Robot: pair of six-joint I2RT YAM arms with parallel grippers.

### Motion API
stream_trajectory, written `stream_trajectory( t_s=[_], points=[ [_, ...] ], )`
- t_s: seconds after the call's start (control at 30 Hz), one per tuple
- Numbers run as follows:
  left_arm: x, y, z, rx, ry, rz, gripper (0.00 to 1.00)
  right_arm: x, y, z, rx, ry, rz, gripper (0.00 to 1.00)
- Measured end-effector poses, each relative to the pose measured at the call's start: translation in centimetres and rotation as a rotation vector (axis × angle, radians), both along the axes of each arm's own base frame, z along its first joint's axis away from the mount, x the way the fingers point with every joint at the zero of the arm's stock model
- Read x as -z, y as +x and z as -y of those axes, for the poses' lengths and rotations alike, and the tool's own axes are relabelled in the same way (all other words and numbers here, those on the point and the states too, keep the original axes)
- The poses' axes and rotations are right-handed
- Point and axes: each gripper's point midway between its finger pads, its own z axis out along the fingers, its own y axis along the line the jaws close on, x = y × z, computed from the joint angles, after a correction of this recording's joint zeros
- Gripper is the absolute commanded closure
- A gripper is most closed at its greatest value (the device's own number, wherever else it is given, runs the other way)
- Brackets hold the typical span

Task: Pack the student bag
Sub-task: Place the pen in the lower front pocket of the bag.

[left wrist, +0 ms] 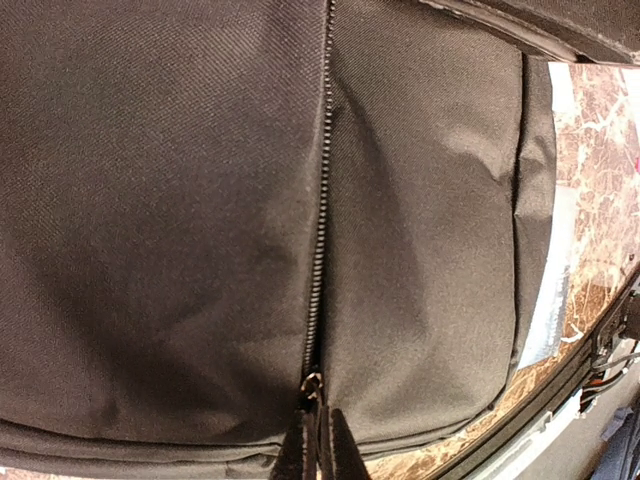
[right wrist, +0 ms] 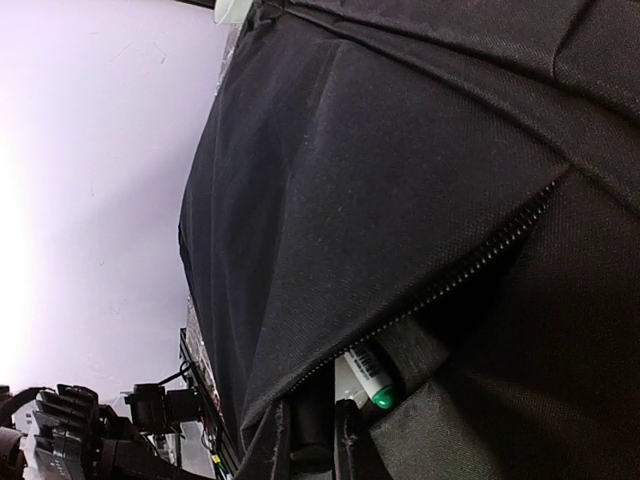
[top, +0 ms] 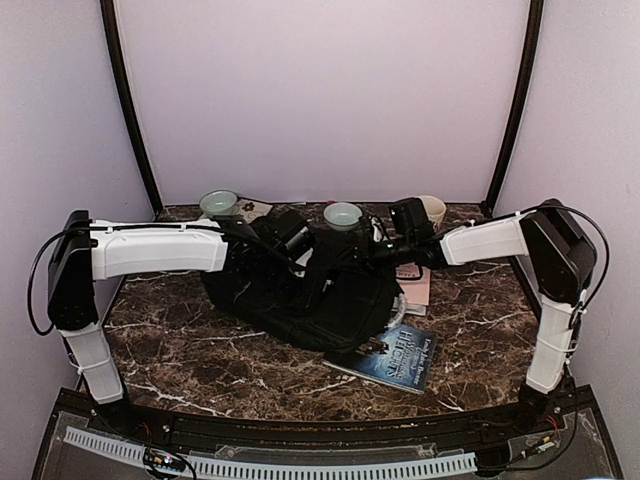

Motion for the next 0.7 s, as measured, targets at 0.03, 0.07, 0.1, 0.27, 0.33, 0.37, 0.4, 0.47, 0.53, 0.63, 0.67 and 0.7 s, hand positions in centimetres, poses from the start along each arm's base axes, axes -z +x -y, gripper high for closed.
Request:
stream_trajectory(
  t_s=[0.03,0.07,0.1,0.27,0.33,0.37,0.4,0.47,0.53,0.63,0.67,0.7],
  points=[
    [-0.1,-0.1,0.0,0.000,-0.003,0.000,1.00,-0.1,0.0,-0.1,-0.005,0.003,0.013,0.78],
    [-0.2,-0.1,0.0,-0.001,-0.005,0.002,1.00,-0.1,0.0,-0.1,-0.011,0.001,0.027,0.73],
    [-0.2,0.0,0.1,-0.005,-0.008,0.004,1.00,-0.2,0.0,-0.1,-0.015,0.000,0.034,0.70],
    [-0.4,-0.1,-0.1,-0.023,-0.017,0.010,1.00,0.2,-0.6,0.4,-0.068,-0.053,0.084,0.60],
    [-0.5,-0.2,-0.3,-0.033,-0.019,0.012,1.00,0.0,-1.3,0.9,-0.097,-0.081,0.101,0.59],
    [-0.6,-0.3,-0.5,-0.038,-0.020,0.013,1.00,-0.2,-1.7,1.2,-0.113,-0.097,0.118,0.59],
    [-0.6,-0.4,-0.7,-0.043,-0.021,0.013,1.00,-0.6,-2.0,1.4,-0.126,-0.110,0.131,0.58],
    [-0.7,-0.5,-0.9,-0.051,-0.025,0.016,1.00,-1.3,-2.7,2.0,-0.151,-0.136,0.161,0.58],
    [-0.6,-0.7,-1.2,-0.058,-0.025,0.015,1.00,-2.1,-3.3,2.7,-0.170,-0.166,0.195,0.58],
    [-0.3,-0.9,-1.6,-0.067,-0.017,0.008,1.00,-3.1,-4.1,3.7,-0.198,-0.215,0.249,0.57],
    [-0.2,-0.9,-1.6,-0.069,-0.016,0.006,1.00,-3.3,-4.3,4.0,-0.206,-0.233,0.265,0.57],
    [-0.2,-0.9,-1.6,-0.071,-0.015,0.004,1.00,-3.4,-4.5,4.4,-0.213,-0.251,0.284,0.57]
  ],
)
